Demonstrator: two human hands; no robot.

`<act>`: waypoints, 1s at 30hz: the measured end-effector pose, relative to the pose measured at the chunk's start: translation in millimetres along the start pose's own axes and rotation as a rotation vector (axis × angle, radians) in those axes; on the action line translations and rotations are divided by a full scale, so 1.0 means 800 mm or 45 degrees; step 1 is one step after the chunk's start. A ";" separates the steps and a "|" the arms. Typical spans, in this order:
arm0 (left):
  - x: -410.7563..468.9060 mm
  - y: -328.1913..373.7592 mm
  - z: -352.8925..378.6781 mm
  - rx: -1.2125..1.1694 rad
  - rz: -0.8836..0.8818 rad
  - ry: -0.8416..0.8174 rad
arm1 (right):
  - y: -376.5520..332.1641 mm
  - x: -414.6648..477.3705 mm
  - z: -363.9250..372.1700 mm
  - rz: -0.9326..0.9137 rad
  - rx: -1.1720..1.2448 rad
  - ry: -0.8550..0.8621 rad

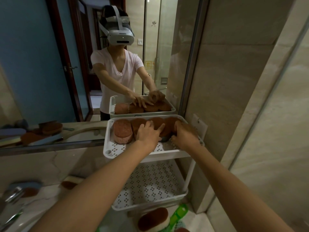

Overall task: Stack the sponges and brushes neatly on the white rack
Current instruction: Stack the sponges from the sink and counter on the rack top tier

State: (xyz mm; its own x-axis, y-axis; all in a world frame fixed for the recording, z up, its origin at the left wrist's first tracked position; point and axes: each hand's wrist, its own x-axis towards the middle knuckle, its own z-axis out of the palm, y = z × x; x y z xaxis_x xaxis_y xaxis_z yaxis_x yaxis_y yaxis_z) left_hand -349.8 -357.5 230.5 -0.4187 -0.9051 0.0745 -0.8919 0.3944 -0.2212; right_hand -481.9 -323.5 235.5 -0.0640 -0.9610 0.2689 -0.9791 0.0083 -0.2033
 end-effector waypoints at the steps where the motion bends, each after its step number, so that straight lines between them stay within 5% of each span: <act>1: 0.000 0.000 0.000 -0.012 -0.008 0.008 | 0.000 0.000 0.000 0.009 0.026 -0.021; 16: 0.006 0.002 0.000 -0.101 -0.086 -0.039 | 0.003 0.003 0.002 0.044 0.122 -0.052; 22: -0.019 -0.027 -0.024 -0.355 -0.099 0.109 | -0.006 -0.017 -0.005 0.043 0.244 0.289; 26: -0.050 -0.054 -0.033 -0.557 -0.252 0.230 | -0.035 -0.046 -0.001 -0.204 0.310 0.619; 30: -0.104 -0.057 -0.024 -0.777 -0.304 0.484 | -0.076 -0.108 0.021 -0.350 0.511 0.665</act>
State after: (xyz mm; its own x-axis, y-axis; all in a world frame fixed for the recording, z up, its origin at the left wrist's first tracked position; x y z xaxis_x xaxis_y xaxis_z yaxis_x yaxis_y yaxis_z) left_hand -277.4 -297.6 253.2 -0.1334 -0.9033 0.4077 -0.8556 0.3126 0.4126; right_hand -413.7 -245.7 208.5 -0.0074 -0.6548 0.7557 -0.8328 -0.4143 -0.3671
